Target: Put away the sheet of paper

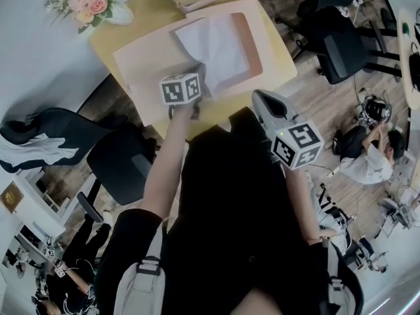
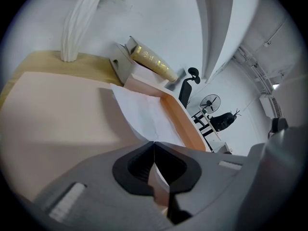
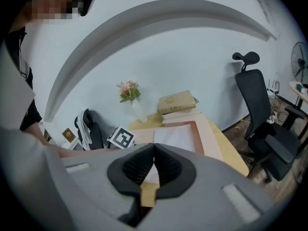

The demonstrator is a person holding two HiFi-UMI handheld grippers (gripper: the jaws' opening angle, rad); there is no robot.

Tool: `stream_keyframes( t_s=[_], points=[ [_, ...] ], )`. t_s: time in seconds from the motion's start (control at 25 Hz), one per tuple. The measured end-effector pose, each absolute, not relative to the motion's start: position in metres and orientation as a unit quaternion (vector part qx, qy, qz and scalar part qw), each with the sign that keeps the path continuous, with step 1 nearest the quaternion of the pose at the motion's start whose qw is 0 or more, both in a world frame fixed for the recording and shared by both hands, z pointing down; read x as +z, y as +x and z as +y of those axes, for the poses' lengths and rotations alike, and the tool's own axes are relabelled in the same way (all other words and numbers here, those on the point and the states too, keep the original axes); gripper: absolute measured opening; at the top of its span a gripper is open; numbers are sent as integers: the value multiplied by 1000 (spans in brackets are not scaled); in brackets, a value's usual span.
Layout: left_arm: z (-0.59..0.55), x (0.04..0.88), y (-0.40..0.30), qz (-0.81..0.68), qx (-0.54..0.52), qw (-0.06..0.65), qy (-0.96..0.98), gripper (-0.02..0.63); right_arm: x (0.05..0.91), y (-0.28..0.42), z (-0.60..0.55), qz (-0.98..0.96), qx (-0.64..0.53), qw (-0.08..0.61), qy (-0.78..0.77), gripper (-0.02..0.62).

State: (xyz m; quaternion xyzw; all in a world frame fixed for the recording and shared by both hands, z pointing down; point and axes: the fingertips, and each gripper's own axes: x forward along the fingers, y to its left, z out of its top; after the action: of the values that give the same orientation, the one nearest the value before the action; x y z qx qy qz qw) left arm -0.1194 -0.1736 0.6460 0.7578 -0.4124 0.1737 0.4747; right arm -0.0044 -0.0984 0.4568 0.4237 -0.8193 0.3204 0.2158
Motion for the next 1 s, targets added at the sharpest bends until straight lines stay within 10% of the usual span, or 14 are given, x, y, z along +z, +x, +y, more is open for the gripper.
stream_keyframes(
  t_s=[0.68,1.0],
  points=[
    [-191,647,-78,-371,183,459,786,14,455,14,-80,-798,326,214,459,3],
    [-182,646,-77,-354,196,446,798,115,464,18,-62,-794,340,205,459,3]
  ],
)
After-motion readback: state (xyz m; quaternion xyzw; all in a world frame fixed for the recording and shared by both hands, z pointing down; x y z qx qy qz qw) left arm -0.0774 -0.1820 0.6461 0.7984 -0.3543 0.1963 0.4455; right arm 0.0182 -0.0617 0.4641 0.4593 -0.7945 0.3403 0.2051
